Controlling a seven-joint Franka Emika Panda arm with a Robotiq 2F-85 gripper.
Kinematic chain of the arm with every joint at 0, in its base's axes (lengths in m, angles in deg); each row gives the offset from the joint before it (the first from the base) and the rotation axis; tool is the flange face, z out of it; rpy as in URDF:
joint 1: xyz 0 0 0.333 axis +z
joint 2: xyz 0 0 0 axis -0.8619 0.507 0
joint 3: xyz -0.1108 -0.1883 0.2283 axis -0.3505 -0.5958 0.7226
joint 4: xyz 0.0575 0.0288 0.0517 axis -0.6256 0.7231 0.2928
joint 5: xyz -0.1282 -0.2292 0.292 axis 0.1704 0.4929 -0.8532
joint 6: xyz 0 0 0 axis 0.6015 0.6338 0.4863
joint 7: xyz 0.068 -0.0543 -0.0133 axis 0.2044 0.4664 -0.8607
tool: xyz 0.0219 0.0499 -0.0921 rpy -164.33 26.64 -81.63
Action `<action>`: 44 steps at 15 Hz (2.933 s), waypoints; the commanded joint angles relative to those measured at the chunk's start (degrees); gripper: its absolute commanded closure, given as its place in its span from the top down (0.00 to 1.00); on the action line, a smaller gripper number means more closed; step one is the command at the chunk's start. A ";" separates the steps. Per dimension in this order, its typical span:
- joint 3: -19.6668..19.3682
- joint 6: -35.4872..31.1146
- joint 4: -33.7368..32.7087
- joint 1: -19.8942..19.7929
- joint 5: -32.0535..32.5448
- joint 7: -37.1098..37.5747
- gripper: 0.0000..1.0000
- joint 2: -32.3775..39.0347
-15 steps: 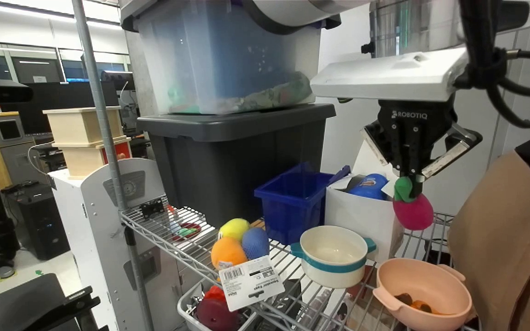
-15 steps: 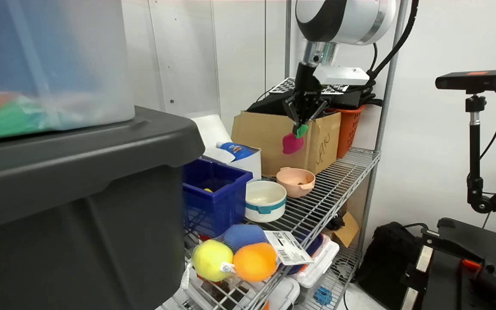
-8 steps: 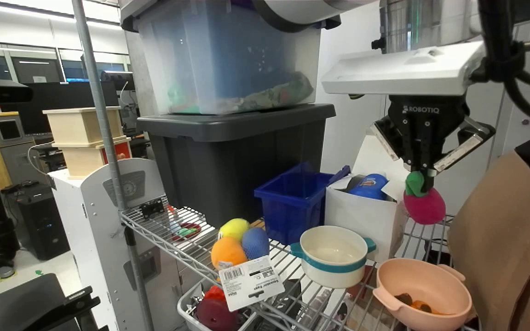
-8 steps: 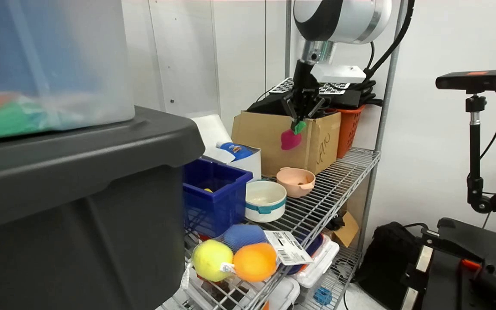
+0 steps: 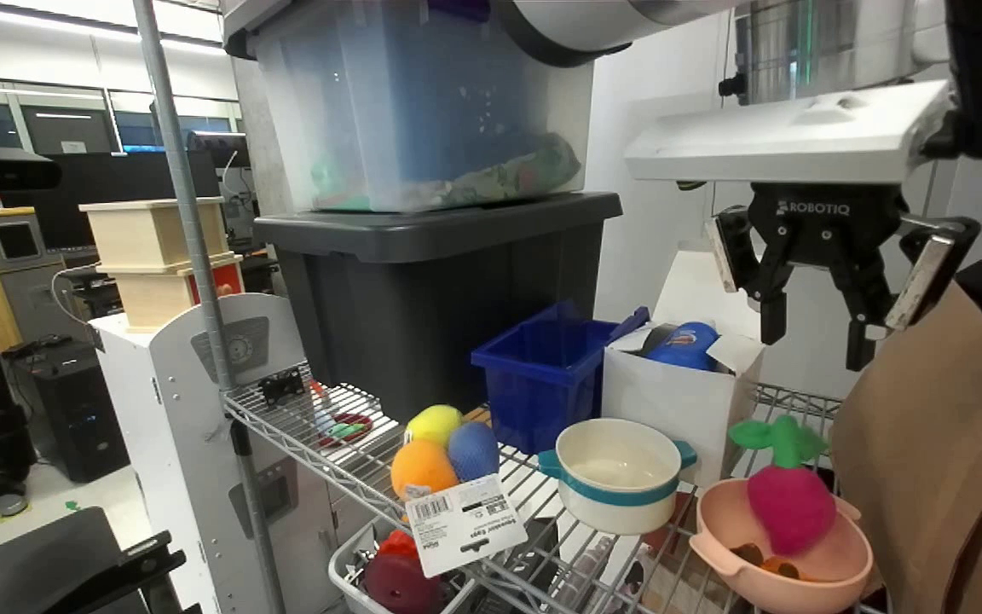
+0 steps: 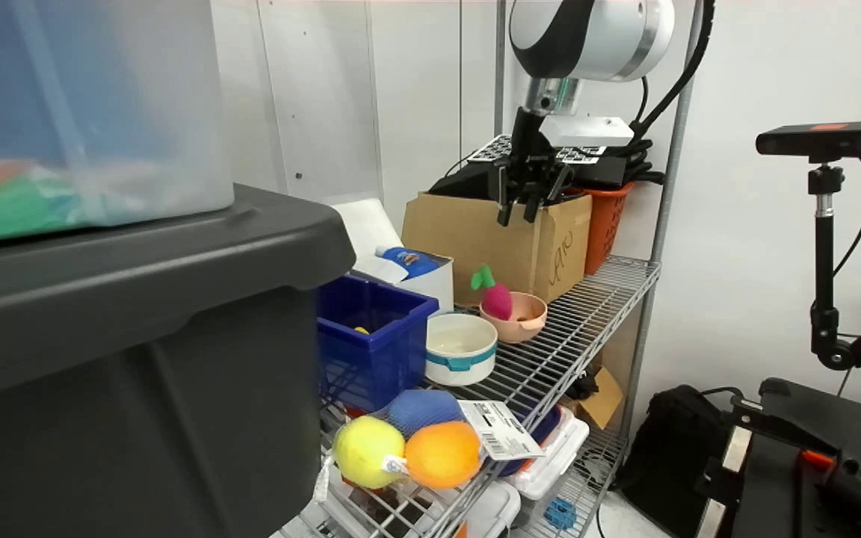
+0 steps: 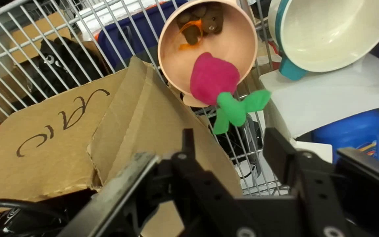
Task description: Put the radish toy in the pink bowl
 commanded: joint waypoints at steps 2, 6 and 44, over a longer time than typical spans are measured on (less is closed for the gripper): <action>0.01 2.84 -3.21 -0.31 -0.35 0.15 0.97 0.92; 0.08 3.46 -3.87 -0.36 -0.48 0.10 1.00 0.64; 3.64 5.96 24.94 3.51 -1.32 -6.43 1.00 -21.77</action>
